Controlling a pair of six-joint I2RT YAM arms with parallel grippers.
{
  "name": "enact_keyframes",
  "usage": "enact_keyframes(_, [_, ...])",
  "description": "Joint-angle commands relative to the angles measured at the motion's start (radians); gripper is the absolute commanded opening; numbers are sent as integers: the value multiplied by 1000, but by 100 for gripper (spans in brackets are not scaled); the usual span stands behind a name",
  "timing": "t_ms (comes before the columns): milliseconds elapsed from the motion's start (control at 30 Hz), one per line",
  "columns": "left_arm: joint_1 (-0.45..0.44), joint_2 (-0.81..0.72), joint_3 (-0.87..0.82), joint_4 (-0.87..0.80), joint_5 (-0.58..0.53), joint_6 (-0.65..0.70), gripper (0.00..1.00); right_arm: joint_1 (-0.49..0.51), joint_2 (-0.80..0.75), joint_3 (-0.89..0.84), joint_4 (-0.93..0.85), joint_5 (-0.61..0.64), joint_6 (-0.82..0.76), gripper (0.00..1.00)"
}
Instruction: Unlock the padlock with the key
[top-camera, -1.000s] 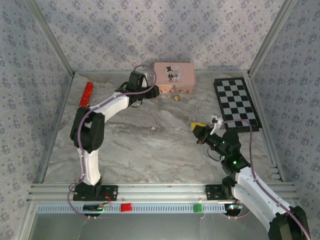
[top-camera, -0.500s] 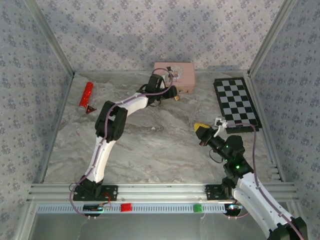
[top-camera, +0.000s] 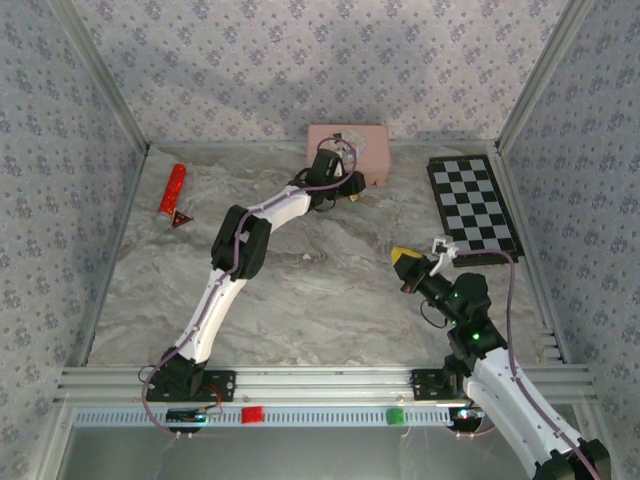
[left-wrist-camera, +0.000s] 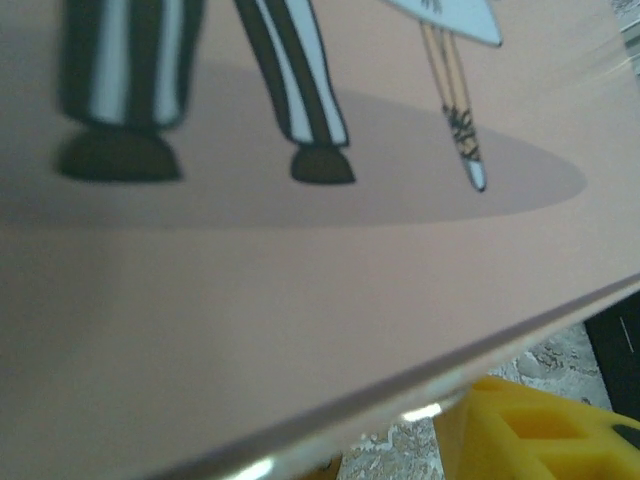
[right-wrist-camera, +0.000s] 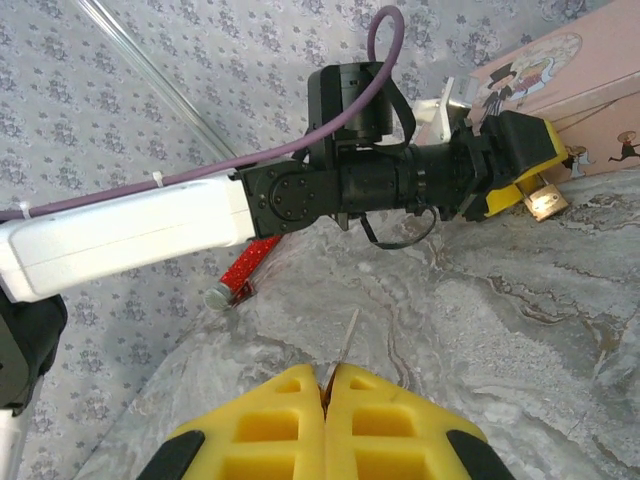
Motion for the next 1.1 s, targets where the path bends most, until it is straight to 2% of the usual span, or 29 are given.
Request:
enact_keyframes(0, [-11,37,52,-16,-3,-23,54,-11,-12,-8,-2,-20,16,0])
enact_keyframes(200, [-13,61,69,-13,4,-45,48,-20,-21,-7,-11,-28,21,0])
enact_keyframes(433, [-13,36,31,-1,6,-29,30,-25,-22,0,-22,-27,24,0])
enact_keyframes(767, [9,-123,-270,209,5,-40,6,-25,-11,22,-42,-28,19,0])
enact_keyframes(900, [27,-212,-413,281,10,-39,0,-24,14,41,-57,-34,14,0])
enact_keyframes(1067, [60,-354,-639,352,18,-37,0,-22,91,69,-46,-69,9,0])
